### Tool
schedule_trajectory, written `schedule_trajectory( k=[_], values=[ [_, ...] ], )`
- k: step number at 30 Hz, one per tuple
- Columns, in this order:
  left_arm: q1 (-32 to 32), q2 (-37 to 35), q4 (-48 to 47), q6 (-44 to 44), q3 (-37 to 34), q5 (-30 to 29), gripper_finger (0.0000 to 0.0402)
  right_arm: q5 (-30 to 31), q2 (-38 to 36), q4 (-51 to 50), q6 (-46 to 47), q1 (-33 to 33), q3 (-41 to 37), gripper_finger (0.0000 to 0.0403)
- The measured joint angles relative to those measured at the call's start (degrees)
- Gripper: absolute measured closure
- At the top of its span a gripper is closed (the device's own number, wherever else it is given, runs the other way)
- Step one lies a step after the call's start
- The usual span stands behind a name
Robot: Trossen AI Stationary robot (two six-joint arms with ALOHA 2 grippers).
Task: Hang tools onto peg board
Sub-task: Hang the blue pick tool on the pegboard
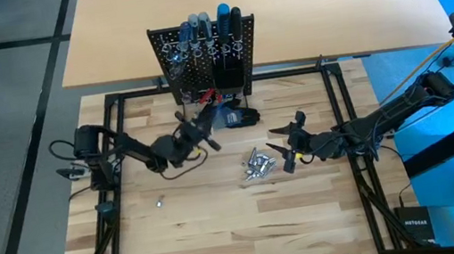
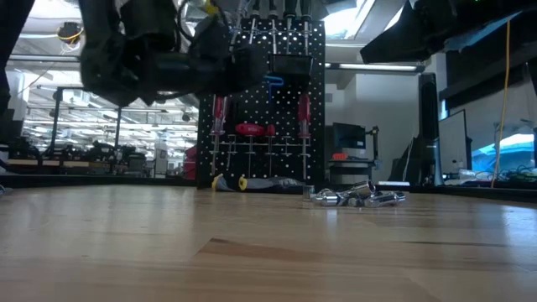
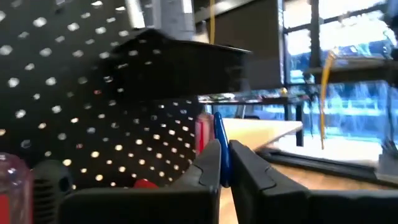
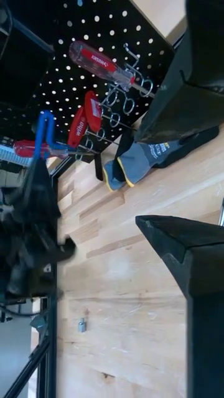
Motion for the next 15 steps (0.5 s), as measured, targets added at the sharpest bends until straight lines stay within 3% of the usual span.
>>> schedule_trajectory(
  k=[15],
  values=[
    [9.1, 0.0, -0.1, -12.2, 2.1, 1.9, 0.0396, 0.0, 0.0, -0.5, -0.3, 0.0, 0.0, 0.0205]
  ],
)
